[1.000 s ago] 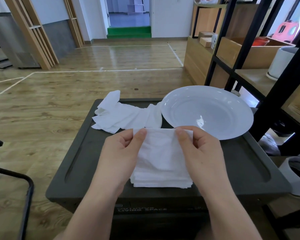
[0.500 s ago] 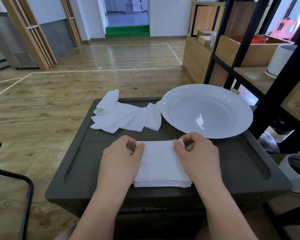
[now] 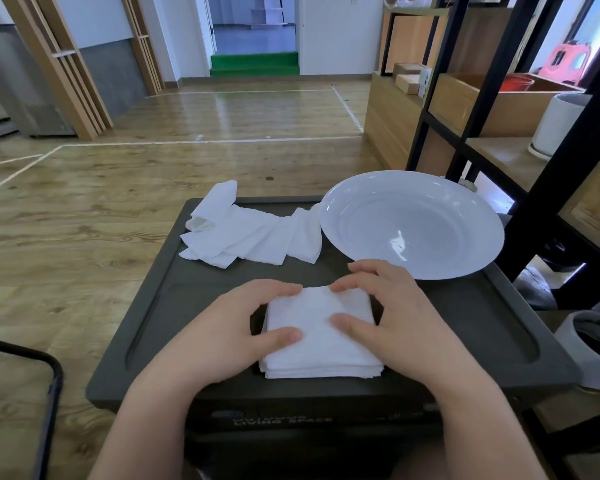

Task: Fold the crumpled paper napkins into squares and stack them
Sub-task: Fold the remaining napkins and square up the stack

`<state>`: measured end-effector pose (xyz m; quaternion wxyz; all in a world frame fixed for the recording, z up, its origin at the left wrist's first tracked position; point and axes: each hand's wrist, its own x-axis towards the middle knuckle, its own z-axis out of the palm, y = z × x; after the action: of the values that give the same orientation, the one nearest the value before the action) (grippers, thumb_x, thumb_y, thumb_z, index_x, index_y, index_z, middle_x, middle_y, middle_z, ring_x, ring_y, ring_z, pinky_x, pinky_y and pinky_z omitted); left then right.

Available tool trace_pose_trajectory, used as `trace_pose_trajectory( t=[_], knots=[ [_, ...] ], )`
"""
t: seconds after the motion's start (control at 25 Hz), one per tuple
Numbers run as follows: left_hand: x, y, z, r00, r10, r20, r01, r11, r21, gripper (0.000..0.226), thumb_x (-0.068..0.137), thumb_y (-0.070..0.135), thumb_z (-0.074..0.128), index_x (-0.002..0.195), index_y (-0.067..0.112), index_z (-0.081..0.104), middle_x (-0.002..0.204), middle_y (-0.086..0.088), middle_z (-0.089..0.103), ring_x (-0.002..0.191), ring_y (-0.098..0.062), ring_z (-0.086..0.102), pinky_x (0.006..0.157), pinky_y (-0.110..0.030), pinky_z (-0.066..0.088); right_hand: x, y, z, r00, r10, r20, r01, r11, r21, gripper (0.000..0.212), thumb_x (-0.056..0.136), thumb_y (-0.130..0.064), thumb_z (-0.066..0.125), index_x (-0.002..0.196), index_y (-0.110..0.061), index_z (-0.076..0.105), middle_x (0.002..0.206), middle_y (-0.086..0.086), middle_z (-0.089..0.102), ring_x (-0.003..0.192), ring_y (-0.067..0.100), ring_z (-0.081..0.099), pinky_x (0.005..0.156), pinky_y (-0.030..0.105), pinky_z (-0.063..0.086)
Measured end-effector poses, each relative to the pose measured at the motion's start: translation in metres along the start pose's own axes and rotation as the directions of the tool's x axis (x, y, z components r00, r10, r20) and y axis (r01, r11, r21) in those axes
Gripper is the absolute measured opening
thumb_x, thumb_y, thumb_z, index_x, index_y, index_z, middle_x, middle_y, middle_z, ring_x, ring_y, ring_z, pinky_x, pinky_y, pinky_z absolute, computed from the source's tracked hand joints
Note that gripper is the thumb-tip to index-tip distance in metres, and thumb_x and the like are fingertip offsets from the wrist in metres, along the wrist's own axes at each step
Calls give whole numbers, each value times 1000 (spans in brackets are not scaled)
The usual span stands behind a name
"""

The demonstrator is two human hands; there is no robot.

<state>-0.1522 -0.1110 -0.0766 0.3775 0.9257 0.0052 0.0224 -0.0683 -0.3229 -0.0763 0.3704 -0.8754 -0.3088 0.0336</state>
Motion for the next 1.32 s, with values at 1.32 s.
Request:
trace_pose_trajectory(
  t=[1.32],
  knots=[
    [10, 1, -19, 761, 150, -631, 151, 905, 397, 18, 79, 1, 72, 92, 12, 73, 89, 0, 72, 87, -23, 67, 75, -39, 53, -12, -21, -34, 956, 130, -263, -17, 918, 395, 18, 84, -29, 64, 80, -46, 68, 81, -23, 70, 76, -5, 64, 65, 15, 43]
  ],
)
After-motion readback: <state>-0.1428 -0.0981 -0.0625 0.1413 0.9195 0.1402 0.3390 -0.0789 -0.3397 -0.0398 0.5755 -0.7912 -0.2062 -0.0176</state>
